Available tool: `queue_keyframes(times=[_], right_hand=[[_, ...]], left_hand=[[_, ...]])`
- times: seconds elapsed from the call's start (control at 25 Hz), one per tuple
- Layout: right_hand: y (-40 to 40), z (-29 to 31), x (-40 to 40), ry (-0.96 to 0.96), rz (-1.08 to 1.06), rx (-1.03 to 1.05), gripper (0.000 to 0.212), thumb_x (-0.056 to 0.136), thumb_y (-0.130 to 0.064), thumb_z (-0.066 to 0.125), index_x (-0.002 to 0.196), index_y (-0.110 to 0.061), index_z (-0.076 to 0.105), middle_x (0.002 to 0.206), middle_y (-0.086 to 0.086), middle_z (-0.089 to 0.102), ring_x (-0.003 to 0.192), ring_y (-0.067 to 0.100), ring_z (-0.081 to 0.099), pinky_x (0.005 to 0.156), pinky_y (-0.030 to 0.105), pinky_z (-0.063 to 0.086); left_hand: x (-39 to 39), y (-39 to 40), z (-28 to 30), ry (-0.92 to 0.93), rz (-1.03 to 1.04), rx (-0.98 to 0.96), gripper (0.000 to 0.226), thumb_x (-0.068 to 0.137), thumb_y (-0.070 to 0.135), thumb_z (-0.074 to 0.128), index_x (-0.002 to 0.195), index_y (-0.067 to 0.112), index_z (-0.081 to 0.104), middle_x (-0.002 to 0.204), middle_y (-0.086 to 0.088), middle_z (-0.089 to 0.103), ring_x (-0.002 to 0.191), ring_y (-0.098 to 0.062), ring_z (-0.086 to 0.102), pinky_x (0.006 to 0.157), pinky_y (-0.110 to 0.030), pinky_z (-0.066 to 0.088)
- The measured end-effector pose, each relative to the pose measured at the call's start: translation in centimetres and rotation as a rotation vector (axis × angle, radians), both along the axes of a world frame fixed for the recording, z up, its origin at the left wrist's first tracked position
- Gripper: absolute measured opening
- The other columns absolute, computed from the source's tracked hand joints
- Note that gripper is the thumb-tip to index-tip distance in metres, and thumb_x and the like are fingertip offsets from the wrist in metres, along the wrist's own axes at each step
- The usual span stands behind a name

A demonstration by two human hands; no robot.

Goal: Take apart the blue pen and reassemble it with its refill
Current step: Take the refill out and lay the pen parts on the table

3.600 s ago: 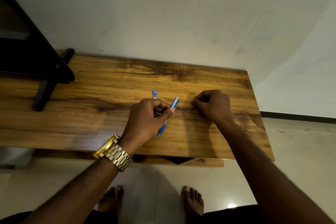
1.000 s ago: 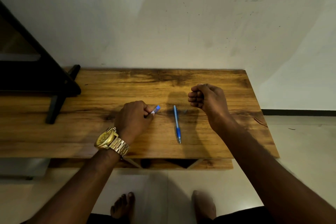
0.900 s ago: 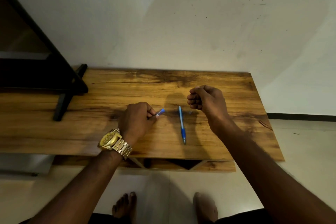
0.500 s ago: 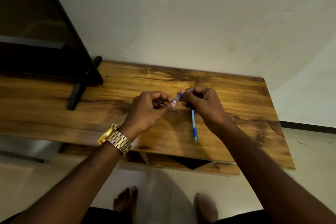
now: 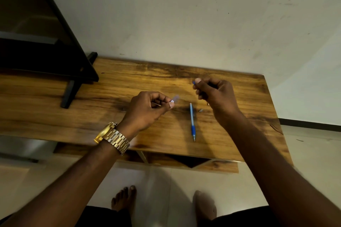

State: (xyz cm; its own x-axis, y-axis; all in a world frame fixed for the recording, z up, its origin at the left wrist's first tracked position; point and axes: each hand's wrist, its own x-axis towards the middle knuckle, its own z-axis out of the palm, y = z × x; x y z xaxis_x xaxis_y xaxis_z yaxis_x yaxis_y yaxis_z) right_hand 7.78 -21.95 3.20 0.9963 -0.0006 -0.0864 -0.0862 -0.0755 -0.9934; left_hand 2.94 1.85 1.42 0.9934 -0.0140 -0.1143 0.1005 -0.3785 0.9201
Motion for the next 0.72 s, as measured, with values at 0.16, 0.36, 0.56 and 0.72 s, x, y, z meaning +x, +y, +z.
queue_keyframes(times=[0.16,0.36,0.56,0.72], right_hand=[[-2.0,-0.3,-0.1,0.015,-0.116,-0.039,0.009,0.097,-0.021,0.080,0.100,-0.013,0.084,0.087,0.003,0.082,0.077,0.009,0.075,0.072,0.024,0.060],[1.3,-1.8,-0.9,-0.200,0.047,-0.596,0.008,0.091,-0.025,0.087,0.098,-0.027,0.084,0.089,-0.014,0.081,0.081,0.001,0.075,0.074,0.015,0.060],[4.8,-4.2,-2.1,-0.437,0.257,-1.009,0.013,0.095,-0.028,0.080,0.107,-0.026,0.083,0.101,-0.004,0.082,0.098,0.020,0.069,0.082,0.039,0.058],[5.2,-4.0,-1.5,-0.437,0.333,-1.071,0.016,0.098,-0.030,0.077,0.111,-0.025,0.084,0.105,-0.001,0.081,0.102,0.024,0.067,0.088,0.040,0.053]], left_hand=[[0.4,0.3,0.1,0.010,0.099,-0.095,0.008,0.090,0.036,0.086,0.095,0.030,0.084,0.092,0.005,0.082,0.083,-0.013,0.078,0.066,-0.037,0.065],[0.5,0.4,-0.1,0.070,0.157,-0.120,0.011,0.088,0.034,0.088,0.096,0.027,0.084,0.088,0.006,0.082,0.077,-0.008,0.078,0.063,-0.027,0.064],[0.4,1.5,0.0,0.110,0.205,-0.078,0.014,0.086,0.032,0.090,0.096,0.024,0.084,0.090,0.003,0.082,0.083,-0.010,0.081,0.064,-0.023,0.063],[0.2,2.1,0.1,0.106,0.201,-0.082,0.013,0.087,0.033,0.089,0.097,0.026,0.083,0.089,0.007,0.083,0.085,-0.008,0.081,0.061,-0.020,0.062]])
